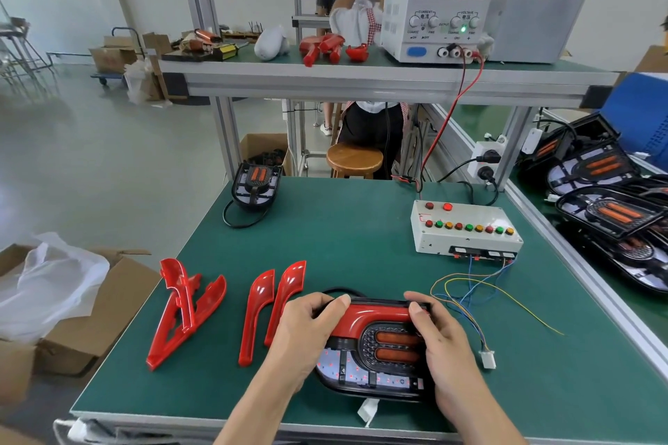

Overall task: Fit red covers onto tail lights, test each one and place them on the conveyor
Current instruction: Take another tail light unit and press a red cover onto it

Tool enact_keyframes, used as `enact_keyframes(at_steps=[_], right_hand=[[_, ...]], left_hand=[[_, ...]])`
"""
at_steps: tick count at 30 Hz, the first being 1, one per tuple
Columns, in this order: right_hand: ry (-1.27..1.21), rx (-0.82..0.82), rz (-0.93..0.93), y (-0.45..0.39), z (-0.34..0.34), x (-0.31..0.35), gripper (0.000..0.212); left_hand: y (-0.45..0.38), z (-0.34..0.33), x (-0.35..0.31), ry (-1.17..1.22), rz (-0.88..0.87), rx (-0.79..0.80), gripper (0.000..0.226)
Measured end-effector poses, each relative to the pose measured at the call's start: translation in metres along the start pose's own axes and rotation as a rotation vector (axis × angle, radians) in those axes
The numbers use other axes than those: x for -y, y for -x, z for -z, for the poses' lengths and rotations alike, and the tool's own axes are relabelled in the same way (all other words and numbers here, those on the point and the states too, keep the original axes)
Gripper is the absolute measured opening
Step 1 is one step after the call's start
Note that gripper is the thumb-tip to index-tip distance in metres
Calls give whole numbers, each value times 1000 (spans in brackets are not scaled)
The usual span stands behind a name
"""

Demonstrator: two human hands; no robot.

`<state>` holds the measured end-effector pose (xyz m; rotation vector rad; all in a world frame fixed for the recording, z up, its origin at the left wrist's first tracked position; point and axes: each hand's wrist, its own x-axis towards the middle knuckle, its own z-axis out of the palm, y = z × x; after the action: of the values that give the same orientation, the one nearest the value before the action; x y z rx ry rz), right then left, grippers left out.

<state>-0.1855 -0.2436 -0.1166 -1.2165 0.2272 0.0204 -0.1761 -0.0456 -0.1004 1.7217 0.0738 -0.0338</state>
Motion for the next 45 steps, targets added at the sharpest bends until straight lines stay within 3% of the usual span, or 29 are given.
enact_keyframes(at_steps=[9, 13, 16, 21, 24, 37, 42, 45], right_hand=[[-6, -29, -2, 2, -4, 2, 12], [-21, -36, -2, 5, -5, 3, 13], [-22, -45, -11, 6, -4, 4, 14], [-77, -48, -39, 7, -4, 10, 15], [-76, -58, -32, 8, -6, 10, 14], [-57, -103, -49, 9, -9, 12, 15], [102, -111, -35, 3, -4, 7, 14], [484, -95, 157, 2, 0, 12, 20]], left_hand=[[2, 1, 1, -95, -50, -65, 56], [5, 5, 2, 28, 52, -13, 63], [7, 5, 3, 37, 23, -3, 49], [13, 3, 3, 265, 185, 43, 55], [16, -6, 1, 367, 262, 2, 36], [19, -13, -1, 132, 39, -147, 55], [21, -8, -3, 126, 54, -114, 55], [19, -3, -5, 108, 48, -98, 55]])
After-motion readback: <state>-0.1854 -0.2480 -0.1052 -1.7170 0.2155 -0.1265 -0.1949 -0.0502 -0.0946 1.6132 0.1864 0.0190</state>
